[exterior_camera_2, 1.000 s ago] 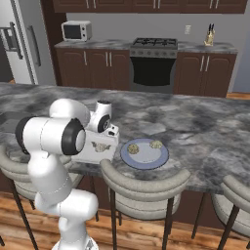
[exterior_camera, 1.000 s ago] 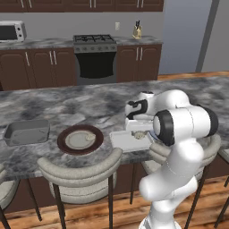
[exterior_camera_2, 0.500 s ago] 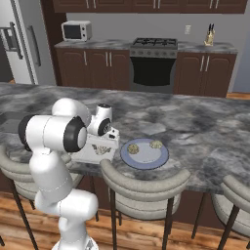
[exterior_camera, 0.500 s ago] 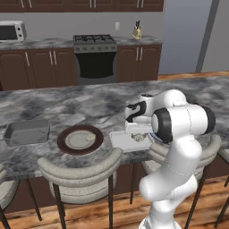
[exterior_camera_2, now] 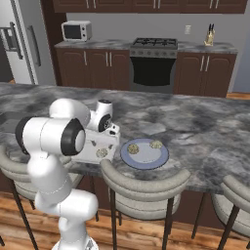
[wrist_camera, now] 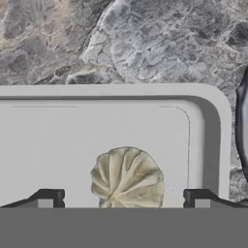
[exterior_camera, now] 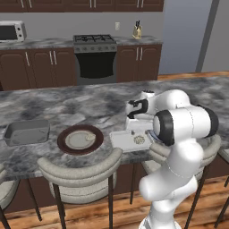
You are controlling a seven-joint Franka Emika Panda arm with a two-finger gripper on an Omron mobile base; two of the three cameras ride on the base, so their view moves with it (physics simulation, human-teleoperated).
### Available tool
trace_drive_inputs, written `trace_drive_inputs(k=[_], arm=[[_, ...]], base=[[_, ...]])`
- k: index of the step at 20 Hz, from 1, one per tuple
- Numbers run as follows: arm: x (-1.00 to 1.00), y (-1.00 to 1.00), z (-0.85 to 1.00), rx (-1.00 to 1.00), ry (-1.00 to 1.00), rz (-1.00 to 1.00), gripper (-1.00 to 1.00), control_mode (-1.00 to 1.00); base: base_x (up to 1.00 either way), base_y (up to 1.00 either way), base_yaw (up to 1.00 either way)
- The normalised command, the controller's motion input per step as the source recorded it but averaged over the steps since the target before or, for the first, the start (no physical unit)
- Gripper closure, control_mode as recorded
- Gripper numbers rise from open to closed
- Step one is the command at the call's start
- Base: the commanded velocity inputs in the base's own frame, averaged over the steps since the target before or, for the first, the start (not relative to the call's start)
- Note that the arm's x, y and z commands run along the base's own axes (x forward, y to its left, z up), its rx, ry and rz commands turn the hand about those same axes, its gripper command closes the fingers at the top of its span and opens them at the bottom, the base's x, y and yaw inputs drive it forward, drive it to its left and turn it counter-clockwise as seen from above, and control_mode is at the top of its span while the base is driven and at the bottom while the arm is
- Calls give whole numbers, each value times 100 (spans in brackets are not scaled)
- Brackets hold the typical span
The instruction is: Place two dumplings into each of the tupperware containers and then place the containers in the fridge.
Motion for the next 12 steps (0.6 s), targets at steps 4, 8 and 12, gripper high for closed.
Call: trace_drive_inputs(k=[4,8,12], arm=[[0,-69,42,-1,6,0,-100,-100],[0,-92,2,0,6,-1,-100,-100],[3,-58,0,0,4,-2,-100,-100]], base=[[0,0,0],[0,0,0],[0,0,0]])
